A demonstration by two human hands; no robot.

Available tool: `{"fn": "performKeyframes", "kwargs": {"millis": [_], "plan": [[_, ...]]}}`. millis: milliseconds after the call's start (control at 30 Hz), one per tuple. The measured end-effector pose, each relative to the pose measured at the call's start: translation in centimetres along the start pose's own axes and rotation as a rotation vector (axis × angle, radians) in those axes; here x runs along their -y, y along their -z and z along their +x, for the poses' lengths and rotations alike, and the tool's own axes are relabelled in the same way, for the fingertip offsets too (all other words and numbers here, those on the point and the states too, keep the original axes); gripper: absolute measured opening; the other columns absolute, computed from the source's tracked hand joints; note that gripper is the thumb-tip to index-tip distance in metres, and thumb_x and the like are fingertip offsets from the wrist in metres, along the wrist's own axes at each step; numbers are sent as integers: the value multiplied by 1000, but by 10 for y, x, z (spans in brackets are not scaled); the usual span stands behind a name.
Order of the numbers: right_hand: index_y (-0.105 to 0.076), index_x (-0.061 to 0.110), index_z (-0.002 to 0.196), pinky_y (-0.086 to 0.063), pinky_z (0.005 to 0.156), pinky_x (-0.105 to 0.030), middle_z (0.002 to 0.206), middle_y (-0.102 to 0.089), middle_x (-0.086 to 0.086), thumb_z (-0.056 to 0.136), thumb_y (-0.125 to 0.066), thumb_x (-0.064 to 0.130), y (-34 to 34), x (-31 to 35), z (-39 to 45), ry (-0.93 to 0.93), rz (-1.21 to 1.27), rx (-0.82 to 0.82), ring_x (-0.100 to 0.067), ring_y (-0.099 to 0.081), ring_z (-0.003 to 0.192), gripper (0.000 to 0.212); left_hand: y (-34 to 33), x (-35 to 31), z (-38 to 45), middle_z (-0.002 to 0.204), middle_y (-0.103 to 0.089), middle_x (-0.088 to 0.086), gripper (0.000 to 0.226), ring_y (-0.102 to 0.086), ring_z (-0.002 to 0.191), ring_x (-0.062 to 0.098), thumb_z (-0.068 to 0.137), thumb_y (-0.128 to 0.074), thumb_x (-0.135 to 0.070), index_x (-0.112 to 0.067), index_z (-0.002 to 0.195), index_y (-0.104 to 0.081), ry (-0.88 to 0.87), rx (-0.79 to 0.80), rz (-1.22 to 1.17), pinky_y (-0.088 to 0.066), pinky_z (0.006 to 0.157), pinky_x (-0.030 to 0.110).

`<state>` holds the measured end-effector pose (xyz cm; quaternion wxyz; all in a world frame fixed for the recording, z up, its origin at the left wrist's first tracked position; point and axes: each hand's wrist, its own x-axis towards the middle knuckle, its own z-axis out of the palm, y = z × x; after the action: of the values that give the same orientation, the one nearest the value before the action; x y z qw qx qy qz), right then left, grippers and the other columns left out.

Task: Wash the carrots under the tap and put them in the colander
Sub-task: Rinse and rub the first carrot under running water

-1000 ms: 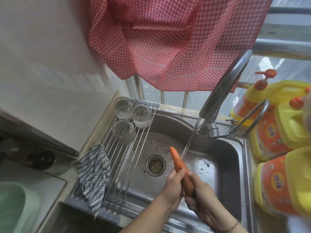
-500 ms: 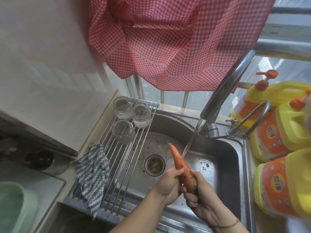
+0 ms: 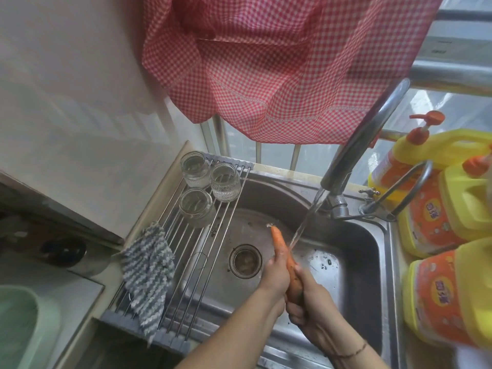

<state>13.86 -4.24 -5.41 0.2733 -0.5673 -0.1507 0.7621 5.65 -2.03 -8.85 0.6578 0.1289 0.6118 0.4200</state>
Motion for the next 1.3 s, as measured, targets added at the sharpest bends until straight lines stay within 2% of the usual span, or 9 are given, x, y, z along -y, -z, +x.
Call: {"fn": "performKeyframes", "kwargs": {"millis": [267, 367, 533, 700, 867, 1033, 1100, 1167, 1300], "plan": [[-57, 9, 110, -17, 31, -10, 59, -45, -11, 97, -41, 45, 14, -2, 11, -129, 116, 93, -8, -23, 32, 41, 13, 1, -10, 79, -65, -1, 24, -61, 59, 3, 104, -45, -25, -12, 122, -54, 24, 166, -95, -57, 53, 30], [-54, 9, 105, -18, 30, -9, 59, -44, -12, 96, -41, 44, 16, -1, 14, -171, 171, 113, -7, -22, 29, 39, 22, 3, -9, 81, -60, 4, 16, -61, 59, 8, 102, -42, -15, -9, 114, -51, 25, 257, -135, -38, 34, 19], [-54, 9, 100, -18, 29, -9, 60, -45, -12, 96, -41, 46, 16, 3, 13, -202, 175, 136, -7, -23, 28, 40, 31, 4, -5, 85, -55, 8, 18, -59, 66, 14, 100, -37, -7, -9, 115, -48, 39, 358, -172, -38, 38, 20], [-52, 7, 104, -17, 31, -11, 59, -46, -12, 97, -39, 43, 12, 4, 13, -147, 115, 105, -8, -24, 30, 39, 21, 5, -3, 74, -57, 4, 12, -54, 54, 9, 101, -45, -16, -9, 103, -54, 24, 198, -106, -33, 35, 18], [-60, 8, 96, -15, 38, -16, 56, -43, -8, 100, -40, 37, 1, 4, 6, 5, -100, 36, -10, -25, 36, 35, 8, 4, 6, 70, -58, 0, 29, -58, 58, 10, 102, -47, -36, -11, 100, -62, -6, 47, -60, -47, 57, 23], [-51, 11, 72, -28, 39, -24, 50, -46, 0, 92, -53, 32, -7, 0, 1, 212, -510, -83, -15, -38, 38, 29, 0, -8, 17, 82, -59, 4, 49, -52, 50, 18, 100, -44, -50, -39, 147, -36, 52, 14, -301, -50, 56, 31], [-59, 23, 77, -42, 46, -26, 57, -60, 7, 90, -54, 39, -6, -1, -2, 322, -761, -146, -10, -52, 46, 20, -5, -19, 14, 100, -61, 5, 54, -48, 55, 18, 92, -42, -68, -39, 137, -42, 135, 46, -405, -49, 60, 32], [-57, 41, 98, -41, 51, -15, 67, -63, 12, 89, -56, 41, -5, 0, -4, 425, -914, -185, -2, -57, 59, 8, -4, -27, 13, 72, -48, 4, 67, -47, 57, 19, 80, -46, -81, -18, 105, -49, 219, 51, -472, -48, 64, 34], [-59, 32, 107, -43, 57, -18, 76, -63, 14, 85, -62, 46, 3, 10, 2, 578, -1116, -261, -6, -58, 68, 26, -2, -17, 14, 73, -56, 6, 31, -64, 65, 22, 99, -51, -43, -13, 99, -53, 83, 13, -573, -56, 66, 35]]}}
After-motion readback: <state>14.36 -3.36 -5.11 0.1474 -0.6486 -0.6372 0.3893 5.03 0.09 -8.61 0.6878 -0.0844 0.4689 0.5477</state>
